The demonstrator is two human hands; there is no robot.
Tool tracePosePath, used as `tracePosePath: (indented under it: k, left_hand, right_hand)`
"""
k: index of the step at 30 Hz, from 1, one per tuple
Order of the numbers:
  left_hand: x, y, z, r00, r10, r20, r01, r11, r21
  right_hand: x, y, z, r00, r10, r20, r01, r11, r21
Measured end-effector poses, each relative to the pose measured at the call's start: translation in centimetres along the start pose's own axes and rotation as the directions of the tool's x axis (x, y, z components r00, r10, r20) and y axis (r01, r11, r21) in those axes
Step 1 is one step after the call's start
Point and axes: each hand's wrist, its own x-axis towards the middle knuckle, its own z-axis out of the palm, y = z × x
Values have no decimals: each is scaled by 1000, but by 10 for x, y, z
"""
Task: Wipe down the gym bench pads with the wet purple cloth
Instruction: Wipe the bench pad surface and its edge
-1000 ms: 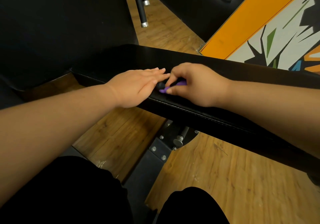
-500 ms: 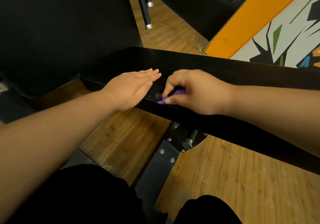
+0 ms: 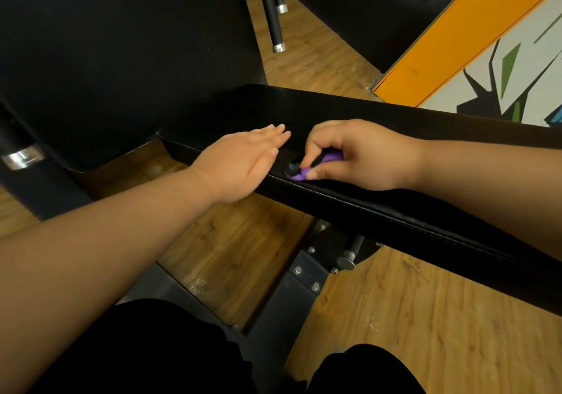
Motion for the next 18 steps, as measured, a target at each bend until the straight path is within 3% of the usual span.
tracePosePath:
  k: [5,13,18]
  left_hand:
    - [-7,-23,2,976,-194,-99,195,981,5]
    - [-4,-12,2,950,-295,-107,291,956,-47]
    - [-2,-12,-4,941,-336,-28,331,937,-113]
  right_hand:
    - [53,9,3,1000,25,-16,-25,999,-25]
    - [34,17,0,995,-91,50,85,990,109]
    - [74,17,1,994,-65,83,54,990,128]
